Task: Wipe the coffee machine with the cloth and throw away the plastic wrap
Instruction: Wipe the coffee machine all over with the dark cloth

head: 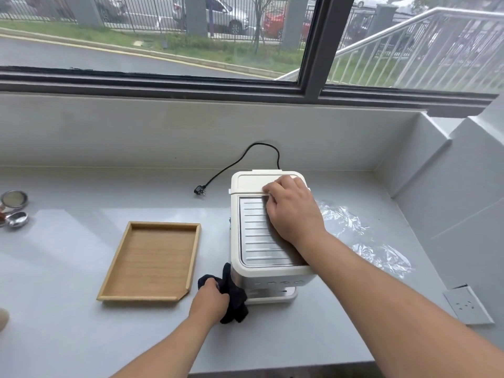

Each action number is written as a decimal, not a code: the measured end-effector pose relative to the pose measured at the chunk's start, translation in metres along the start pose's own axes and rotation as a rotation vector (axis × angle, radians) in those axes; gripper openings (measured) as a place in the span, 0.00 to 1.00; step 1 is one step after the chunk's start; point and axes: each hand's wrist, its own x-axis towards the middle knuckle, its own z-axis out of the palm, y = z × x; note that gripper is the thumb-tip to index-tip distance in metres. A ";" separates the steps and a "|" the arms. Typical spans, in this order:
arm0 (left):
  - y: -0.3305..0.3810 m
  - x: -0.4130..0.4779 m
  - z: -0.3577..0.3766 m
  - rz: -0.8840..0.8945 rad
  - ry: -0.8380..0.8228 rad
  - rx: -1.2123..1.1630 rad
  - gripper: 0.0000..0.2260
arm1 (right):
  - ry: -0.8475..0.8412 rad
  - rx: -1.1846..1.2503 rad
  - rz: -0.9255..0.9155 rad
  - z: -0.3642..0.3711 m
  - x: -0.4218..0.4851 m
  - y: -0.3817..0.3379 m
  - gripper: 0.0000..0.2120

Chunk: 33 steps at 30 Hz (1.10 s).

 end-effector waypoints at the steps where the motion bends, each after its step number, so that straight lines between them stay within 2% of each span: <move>1: -0.001 -0.005 0.003 -0.018 -0.009 -0.032 0.05 | 0.000 0.000 0.000 -0.001 -0.001 0.000 0.12; 10: 0.007 -0.034 0.023 -0.164 -0.024 -0.255 0.04 | 0.012 -0.024 -0.061 -0.009 -0.007 -0.001 0.13; 14: 0.012 -0.041 0.038 -0.181 -0.053 -0.328 0.06 | 0.008 -0.067 -0.136 -0.015 -0.019 0.003 0.13; 17: 0.018 -0.044 0.047 -0.198 -0.068 -0.357 0.08 | 0.025 -0.057 -0.209 -0.021 -0.035 0.006 0.18; 20: 0.026 -0.048 0.055 -0.207 -0.073 -0.366 0.07 | 0.051 -0.016 -0.204 -0.025 -0.049 0.017 0.15; 23: 0.036 -0.055 0.063 -0.203 -0.087 -0.397 0.07 | 0.129 0.040 -0.144 -0.026 -0.063 0.034 0.09; 26: 0.051 -0.062 0.073 -0.187 -0.138 -0.429 0.06 | 0.177 0.127 -0.068 -0.026 -0.077 0.051 0.09; 30: 0.064 -0.064 0.085 -0.211 -0.221 -0.488 0.03 | 0.197 0.344 0.245 -0.014 -0.107 0.084 0.11; 31: 0.066 -0.065 0.087 -0.212 -0.230 -0.496 0.02 | 0.156 0.354 0.324 -0.007 -0.119 0.093 0.12; 33: 0.070 -0.065 0.091 -0.221 -0.254 -0.520 0.05 | -0.053 0.299 0.414 0.012 -0.147 0.105 0.13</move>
